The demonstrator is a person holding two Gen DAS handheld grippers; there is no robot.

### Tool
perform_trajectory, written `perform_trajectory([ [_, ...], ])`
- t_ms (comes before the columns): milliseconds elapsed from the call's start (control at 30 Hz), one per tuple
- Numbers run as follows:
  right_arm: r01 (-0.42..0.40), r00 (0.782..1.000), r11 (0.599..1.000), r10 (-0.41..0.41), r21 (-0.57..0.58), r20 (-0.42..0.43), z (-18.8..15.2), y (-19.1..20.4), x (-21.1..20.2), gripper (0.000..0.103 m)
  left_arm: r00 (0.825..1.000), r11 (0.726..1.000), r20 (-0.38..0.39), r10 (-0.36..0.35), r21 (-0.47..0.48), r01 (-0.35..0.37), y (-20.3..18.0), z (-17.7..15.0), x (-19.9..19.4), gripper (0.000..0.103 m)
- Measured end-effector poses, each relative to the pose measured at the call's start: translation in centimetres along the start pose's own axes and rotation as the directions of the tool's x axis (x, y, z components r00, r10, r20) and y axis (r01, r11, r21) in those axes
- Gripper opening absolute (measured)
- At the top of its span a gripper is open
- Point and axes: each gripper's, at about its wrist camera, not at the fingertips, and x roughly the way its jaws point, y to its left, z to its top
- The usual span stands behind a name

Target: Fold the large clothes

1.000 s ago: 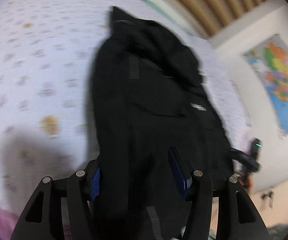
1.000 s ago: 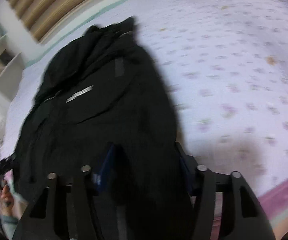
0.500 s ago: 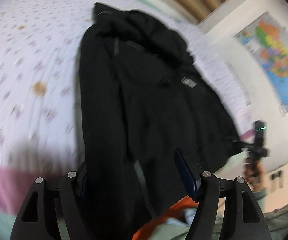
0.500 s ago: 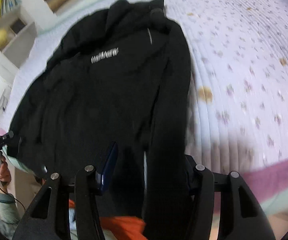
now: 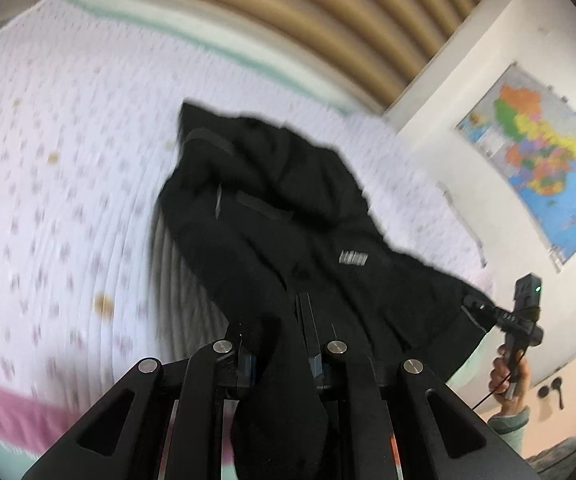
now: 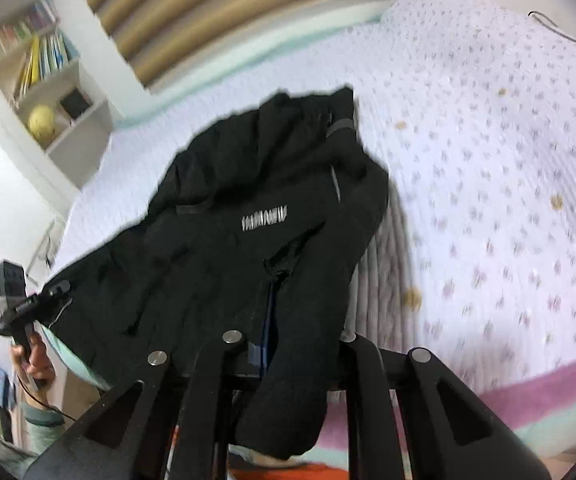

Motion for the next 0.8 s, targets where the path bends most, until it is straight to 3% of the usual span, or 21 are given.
perform_trajectory([
  [167,-0.039,0.994,0.994,0.029,0.106,0.102,4.4,-1.3,0.3,0.018,0.997,0.995,0.067,-0.049,-0.079,0.054,0.9,5.1,0.6,0.015],
  [400,-0.064,0.985,0.987,0.038,0.148,0.169,12.7,-1.1,3.5,0.018,0.991,0.999,0.130,0.023,-0.043,-0.018,0.0,13.4,4.0,0.016],
  [600,0.024,0.973,0.989,-0.056,0.145,0.222,19.5,-1.2,9.9,0.019,0.978,0.991,0.161,0.132,-0.056,-0.124,0.6,20.3,10.1,0.019],
  [667,0.041,0.969,0.985,-0.079,0.165,0.233,20.7,-1.6,12.9,0.020,0.966,0.982,0.179,0.187,-0.044,-0.182,1.0,21.7,12.6,0.020],
  [800,0.183,0.956,0.973,-0.209,0.137,0.206,22.5,-1.7,19.3,0.023,0.944,0.960,0.170,0.281,-0.053,-0.276,3.0,23.5,19.1,0.020],
])
